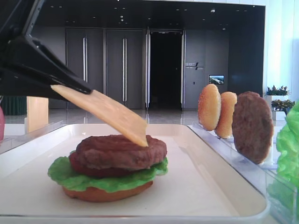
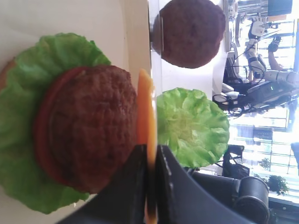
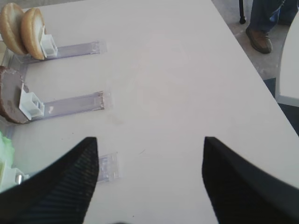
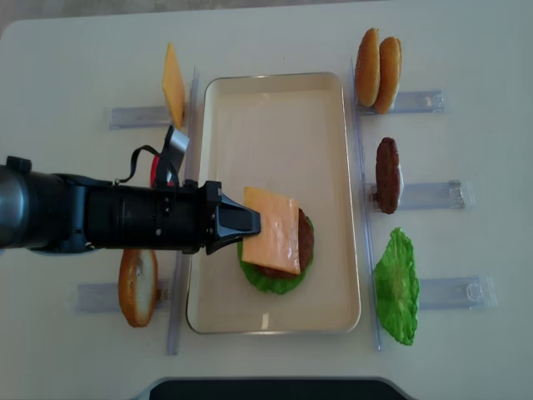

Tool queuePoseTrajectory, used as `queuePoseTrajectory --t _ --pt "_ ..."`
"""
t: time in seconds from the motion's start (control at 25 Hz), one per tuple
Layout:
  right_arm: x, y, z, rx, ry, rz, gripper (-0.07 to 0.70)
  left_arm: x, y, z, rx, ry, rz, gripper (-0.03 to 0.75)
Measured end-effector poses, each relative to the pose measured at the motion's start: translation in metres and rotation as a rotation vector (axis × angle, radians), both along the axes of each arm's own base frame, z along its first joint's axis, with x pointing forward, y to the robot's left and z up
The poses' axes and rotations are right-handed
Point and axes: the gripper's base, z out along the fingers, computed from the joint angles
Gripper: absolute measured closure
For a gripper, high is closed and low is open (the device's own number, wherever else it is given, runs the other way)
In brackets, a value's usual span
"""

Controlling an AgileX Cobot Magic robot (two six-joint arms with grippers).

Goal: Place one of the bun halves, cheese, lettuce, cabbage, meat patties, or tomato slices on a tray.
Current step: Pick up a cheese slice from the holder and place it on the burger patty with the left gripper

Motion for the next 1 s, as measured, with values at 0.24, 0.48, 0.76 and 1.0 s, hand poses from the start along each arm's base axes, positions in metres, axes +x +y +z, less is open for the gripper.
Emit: queuePoseTrajectory --t 0.24,0.48,0.76,1.0 --pt "0.000 0.000 0.000 0.000 0.000 0.000 0.150 0.000 -0.001 0.001 -0.014 -0.001 -0.007 0.678" --pt "0.000 0.000 0.000 0.000 0.000 0.000 0.150 0.006 -0.009 0.008 -0.017 -0.038 -0.031 0.678" --pt "0.000 0.000 0.000 0.000 0.000 0.000 0.150 0.008 -0.009 0.007 0.000 -0.046 -0.023 0.678" --pt "0.000 0.000 0.000 0.000 0.000 0.000 0.150 0.006 -0.014 0.006 0.020 -0.052 -0.035 0.678"
